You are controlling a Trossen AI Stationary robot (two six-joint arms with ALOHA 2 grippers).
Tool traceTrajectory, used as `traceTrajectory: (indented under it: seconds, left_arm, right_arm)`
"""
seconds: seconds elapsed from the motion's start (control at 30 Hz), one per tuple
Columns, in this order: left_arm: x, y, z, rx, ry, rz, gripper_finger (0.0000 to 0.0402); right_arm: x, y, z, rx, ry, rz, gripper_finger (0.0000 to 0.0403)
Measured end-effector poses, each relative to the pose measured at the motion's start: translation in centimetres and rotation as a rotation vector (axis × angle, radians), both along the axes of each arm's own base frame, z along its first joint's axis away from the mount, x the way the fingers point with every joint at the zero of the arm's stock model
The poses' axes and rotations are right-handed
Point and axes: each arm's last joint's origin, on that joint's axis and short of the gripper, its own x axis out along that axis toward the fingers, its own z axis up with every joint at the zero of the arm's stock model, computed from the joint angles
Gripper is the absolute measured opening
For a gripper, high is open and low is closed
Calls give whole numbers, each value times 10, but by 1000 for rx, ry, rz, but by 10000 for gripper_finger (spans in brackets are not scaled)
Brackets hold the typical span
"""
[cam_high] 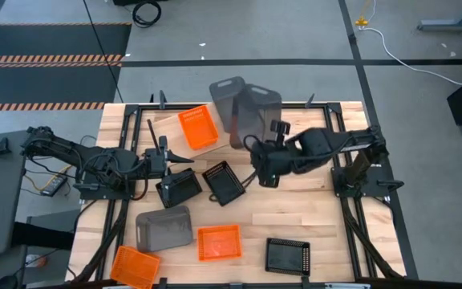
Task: Stack baskets on shelf by color
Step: Stack the right black bin on top of the other black bin on the shelf
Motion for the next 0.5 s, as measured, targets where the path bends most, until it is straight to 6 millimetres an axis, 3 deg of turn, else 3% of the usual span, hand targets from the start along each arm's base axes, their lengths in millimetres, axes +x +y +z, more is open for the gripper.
traceTrajectory:
  seconds: [0.27,0.5]
  left_arm:
    - [0,0,0,0,0,0,149]
    - [0,0,0,-15,-2,1,149]
  right_arm:
    - [15,-31,6,-206,125,258,11]
    - [23,-65,9,-283,171,276,11]
